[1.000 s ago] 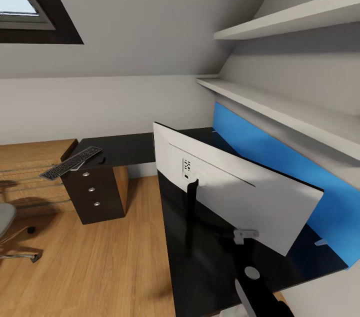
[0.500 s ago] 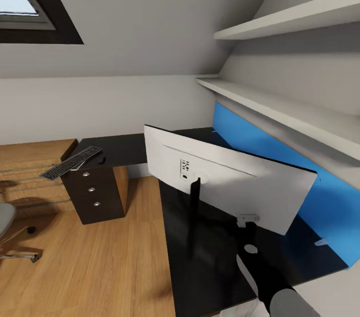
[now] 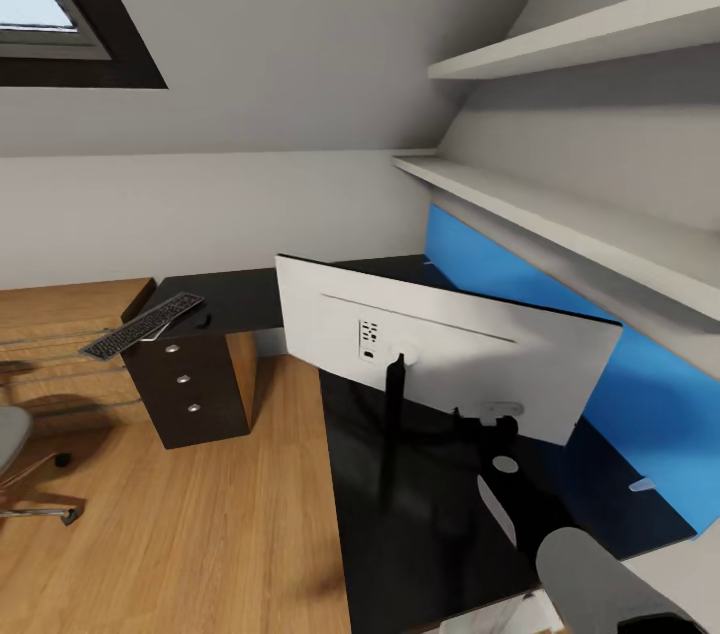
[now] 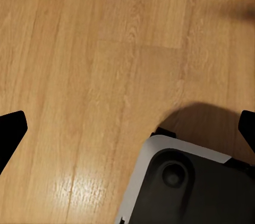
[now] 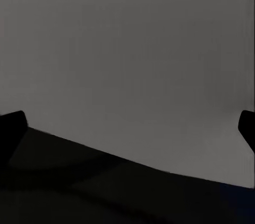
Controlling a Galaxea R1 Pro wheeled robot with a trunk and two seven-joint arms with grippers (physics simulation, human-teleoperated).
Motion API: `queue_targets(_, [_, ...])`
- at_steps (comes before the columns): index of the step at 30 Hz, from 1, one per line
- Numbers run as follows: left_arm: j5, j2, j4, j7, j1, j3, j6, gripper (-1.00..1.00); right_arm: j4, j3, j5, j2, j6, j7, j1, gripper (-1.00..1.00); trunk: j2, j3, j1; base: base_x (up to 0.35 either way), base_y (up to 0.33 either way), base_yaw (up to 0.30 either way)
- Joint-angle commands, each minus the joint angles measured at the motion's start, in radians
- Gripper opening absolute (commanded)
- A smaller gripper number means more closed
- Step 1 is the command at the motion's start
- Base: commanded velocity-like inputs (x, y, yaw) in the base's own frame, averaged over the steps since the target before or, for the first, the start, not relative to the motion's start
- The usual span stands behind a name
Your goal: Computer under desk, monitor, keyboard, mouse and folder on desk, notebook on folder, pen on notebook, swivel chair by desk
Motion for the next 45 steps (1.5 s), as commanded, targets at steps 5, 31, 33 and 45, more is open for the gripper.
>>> queue_targets(5, [-0.002, -0.001, 0.0, 0.0, -0.001, 0.002, -0.003, 1.0, 0.004, 0.007, -0.004, -0.02, -0.002, -0.008, -0.019, 1.0, -0.002, -0.002, 0.001, 0.0, 0.0, 0.0])
queue_targets(31, [0.001, -0.002, 0.0, -0.002, -0.001, 0.003, -0.015, 1.0, 0.092, -0.021, -0.079, -0.04, -0.072, -0.006, -0.064, 1.0, -0.002, -0.002, 0.001, -0.046, 0.041, 0.0])
queue_targets(33, [0.001, -0.002, 0.0, -0.002, -0.001, 0.003, -0.015, 1.0, 0.092, -0.021, -0.079, -0.033, -0.072, -0.006, -0.064, 1.0, -0.002, -0.002, 0.001, -0.233, 0.208, 0.0])
queue_targets(45, [0.003, 0.0, 0.0, 0.006, -0.001, 0.006, -0.012, 1.0, 0.119, -0.018, -0.075, 0.047, -0.074, -0.005, -0.062, 1.0, -0.002, -0.002, 0.001, -0.201, 0.196, 0.0])
